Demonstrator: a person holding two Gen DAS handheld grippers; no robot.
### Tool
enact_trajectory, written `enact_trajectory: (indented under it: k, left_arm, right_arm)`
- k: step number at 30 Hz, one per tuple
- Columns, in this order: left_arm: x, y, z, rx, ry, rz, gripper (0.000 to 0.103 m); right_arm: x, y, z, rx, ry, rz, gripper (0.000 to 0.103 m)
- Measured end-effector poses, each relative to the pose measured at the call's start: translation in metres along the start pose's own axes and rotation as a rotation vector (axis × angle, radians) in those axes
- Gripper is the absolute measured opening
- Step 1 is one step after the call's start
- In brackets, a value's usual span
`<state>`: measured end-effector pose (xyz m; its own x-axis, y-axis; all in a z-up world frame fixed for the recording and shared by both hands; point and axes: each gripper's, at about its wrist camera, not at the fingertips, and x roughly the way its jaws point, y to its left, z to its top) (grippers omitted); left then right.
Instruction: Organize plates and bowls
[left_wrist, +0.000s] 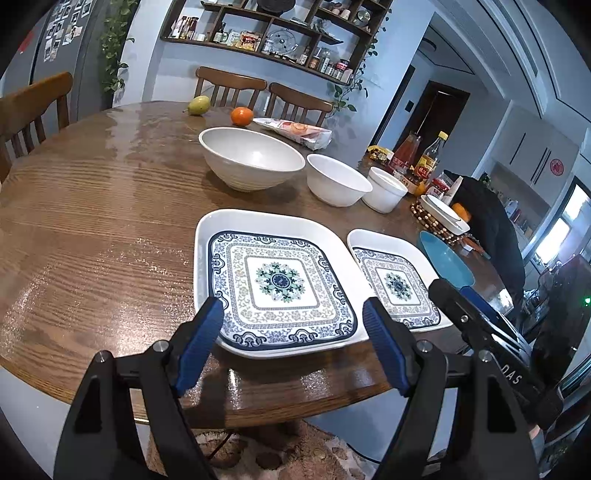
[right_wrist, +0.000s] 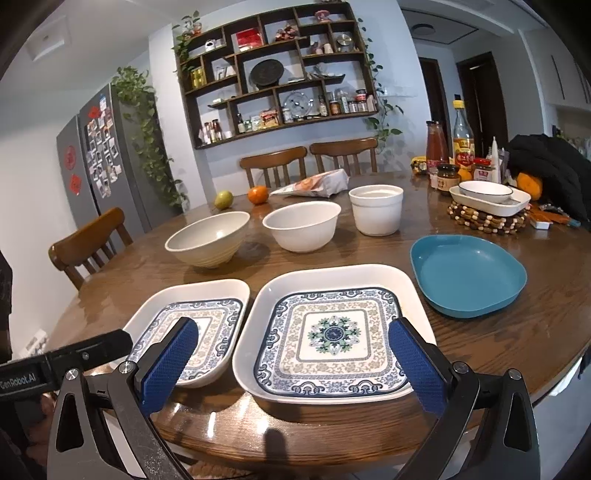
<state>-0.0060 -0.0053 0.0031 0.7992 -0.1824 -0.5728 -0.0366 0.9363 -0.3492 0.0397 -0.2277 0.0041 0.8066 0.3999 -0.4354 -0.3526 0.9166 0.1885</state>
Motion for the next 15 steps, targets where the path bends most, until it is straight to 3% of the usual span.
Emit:
enact_trajectory:
  k: [7,15]
  left_arm:
    - [-0.001,0.005,0.001,-0.002,0.003,-0.009,0.077]
    - [-0.006,0.015,0.0,-0.019,-0.008,0.026,0.076]
  right_arm:
    - [0.0,0.0,0.001,-0.007,0.003,-0.046,0.103]
    - [0.003,0.006,0.004,0.0,-0.002,-0.025,0.099]
